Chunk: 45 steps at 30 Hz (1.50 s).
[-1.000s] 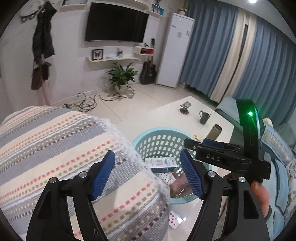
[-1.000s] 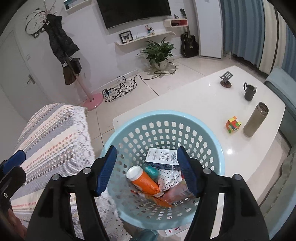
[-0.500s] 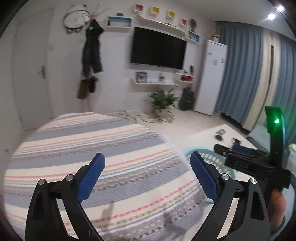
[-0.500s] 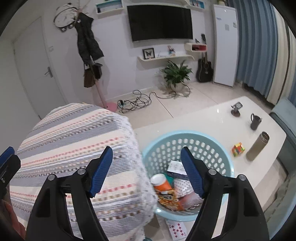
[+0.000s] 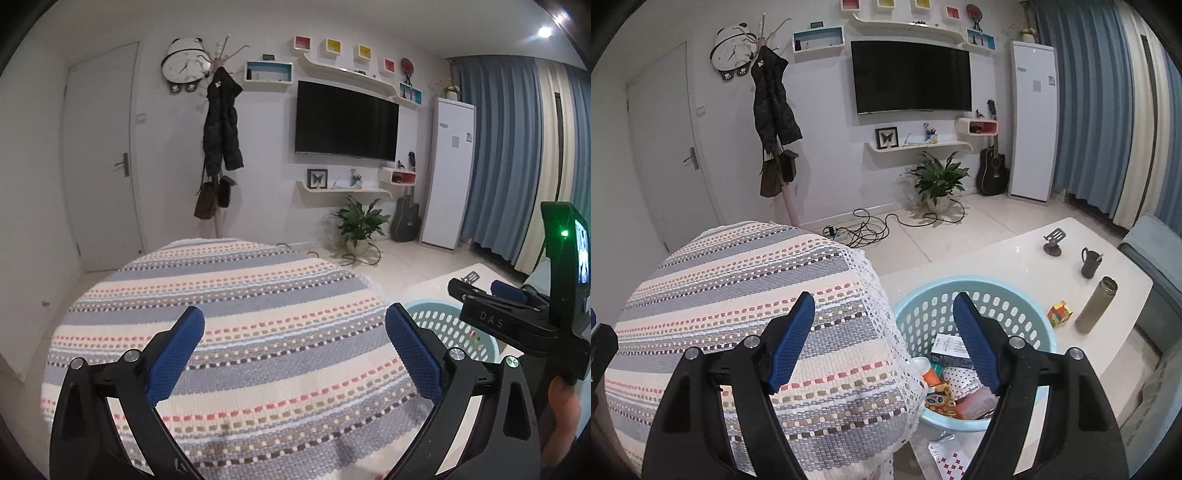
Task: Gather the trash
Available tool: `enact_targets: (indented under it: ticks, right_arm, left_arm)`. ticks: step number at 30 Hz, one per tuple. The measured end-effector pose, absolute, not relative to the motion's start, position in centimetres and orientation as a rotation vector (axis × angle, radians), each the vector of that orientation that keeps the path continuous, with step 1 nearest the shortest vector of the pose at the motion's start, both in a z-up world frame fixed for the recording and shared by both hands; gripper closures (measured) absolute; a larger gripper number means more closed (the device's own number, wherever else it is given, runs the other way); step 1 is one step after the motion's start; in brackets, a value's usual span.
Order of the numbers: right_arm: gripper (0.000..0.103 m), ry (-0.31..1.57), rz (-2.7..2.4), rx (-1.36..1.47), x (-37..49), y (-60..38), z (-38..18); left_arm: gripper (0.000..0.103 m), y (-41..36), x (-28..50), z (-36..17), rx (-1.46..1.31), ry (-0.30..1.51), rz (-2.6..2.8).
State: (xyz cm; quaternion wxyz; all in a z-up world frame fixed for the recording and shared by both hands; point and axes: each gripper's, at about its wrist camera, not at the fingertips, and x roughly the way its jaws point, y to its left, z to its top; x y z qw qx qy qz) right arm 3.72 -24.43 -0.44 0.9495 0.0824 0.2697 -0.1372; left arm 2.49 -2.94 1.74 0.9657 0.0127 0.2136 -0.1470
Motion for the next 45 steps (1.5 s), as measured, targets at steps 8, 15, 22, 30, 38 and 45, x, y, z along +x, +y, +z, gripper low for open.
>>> enact_targets:
  ticks: [8, 15, 22, 30, 38, 45]
  right_arm:
    - [0.03, 0.529, -0.291, 0.128, 3.1, -23.3, -0.4]
    - [0.03, 0.49, -0.303, 0.085, 2.6, -22.3, 0.4]
    - [0.03, 0.471, -0.31, 0.071, 2.1, -22.2, 0.9]
    - [0.03, 0.464, -0.306, 0.071, 1.9, -21.9, 1.2]
    - [0.03, 0.465, -0.304, 0.07, 1.9, -21.7, 1.2]
    - [0.03, 0.471, -0.3, 0.073, 1.9, -21.6, 1.1]
  left_arm:
    - [0.008, -1.9, 2.5, 1.8, 0.002, 0.444, -0.263]
    - [0.008, -1.9, 2.8, 2.0, 0.002, 0.436, -0.251]
    - [0.008, -1.9, 2.8, 1.9, 0.003, 0.438, -0.241]
    - [0.008, -1.2, 2.9, 2.1, -0.008, 0.434, -0.226]
    - [0.008, -1.2, 2.7, 2.0, -0.012, 0.438, -0.226]
    - [0.008, -1.2, 2.7, 2.0, -0.008, 0.437, -0.224]
